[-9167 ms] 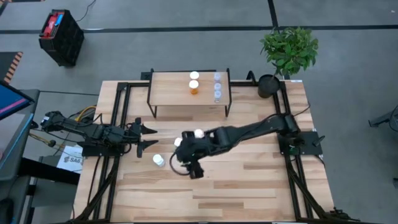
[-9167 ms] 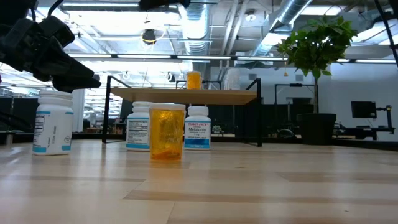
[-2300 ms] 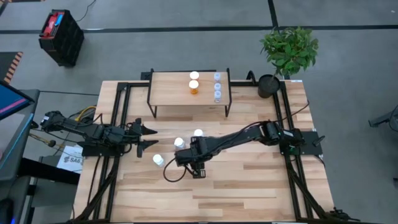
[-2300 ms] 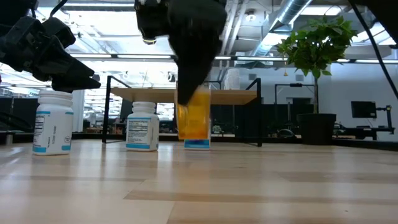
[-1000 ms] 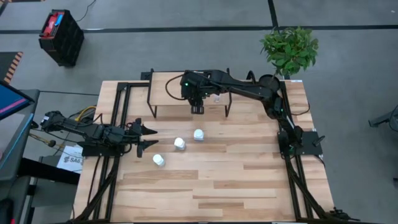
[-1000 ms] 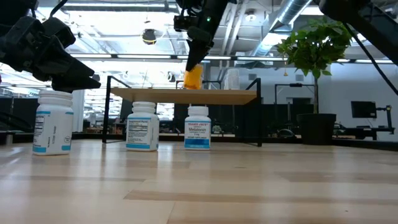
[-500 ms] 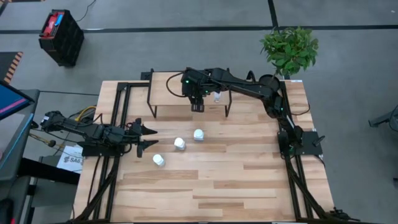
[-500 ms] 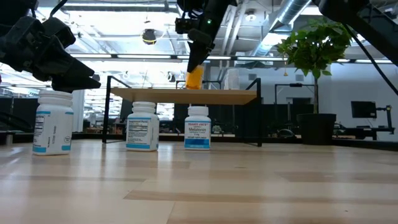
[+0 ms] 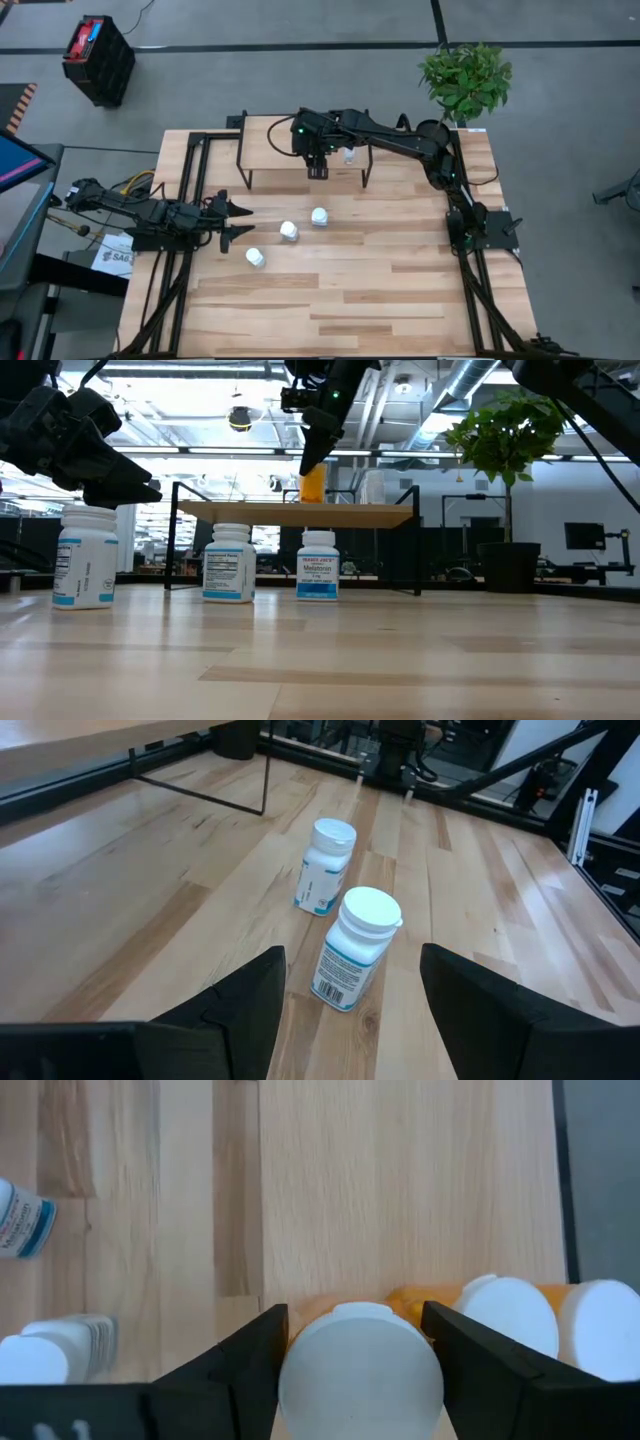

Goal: Pick and place medicine bottles onto shelf by color
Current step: Put the orange pill bottle aligned with the other orange pill bottles on the shelf, then put the bottom white pill bottle on the shelf

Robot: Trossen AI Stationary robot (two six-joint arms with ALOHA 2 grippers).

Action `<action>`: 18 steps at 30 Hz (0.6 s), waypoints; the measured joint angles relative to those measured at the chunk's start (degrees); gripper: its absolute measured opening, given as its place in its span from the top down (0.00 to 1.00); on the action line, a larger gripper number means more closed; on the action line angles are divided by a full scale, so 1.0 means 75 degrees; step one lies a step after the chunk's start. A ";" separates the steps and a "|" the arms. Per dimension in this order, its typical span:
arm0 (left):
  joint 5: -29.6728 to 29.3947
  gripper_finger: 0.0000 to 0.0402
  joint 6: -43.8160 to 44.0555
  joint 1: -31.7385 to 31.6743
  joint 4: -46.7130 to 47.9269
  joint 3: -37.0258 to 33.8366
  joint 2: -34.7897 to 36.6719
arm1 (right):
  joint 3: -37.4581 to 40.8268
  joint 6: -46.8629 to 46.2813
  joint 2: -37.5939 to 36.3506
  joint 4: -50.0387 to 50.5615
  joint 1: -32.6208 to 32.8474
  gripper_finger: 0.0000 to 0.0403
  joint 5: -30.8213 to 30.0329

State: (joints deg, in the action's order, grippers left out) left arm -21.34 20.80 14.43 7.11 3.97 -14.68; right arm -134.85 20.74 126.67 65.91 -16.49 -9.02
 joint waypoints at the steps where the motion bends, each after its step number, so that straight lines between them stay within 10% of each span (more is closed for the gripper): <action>1: 0.0000 0.45 0.0000 0.0001 0.0000 0.0000 0.0000 | 0.0000 0.0018 0.0000 0.0002 -0.0001 0.38 0.0000; 18: 0.0000 0.45 0.0000 0.0000 0.0000 0.0000 0.0000 | 0.0003 -0.0173 0.0003 -0.0064 0.0021 0.29 -0.0213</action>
State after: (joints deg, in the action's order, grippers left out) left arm -21.34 20.80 14.42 7.11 3.97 -14.68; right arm -134.82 19.45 126.69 65.43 -16.33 -10.61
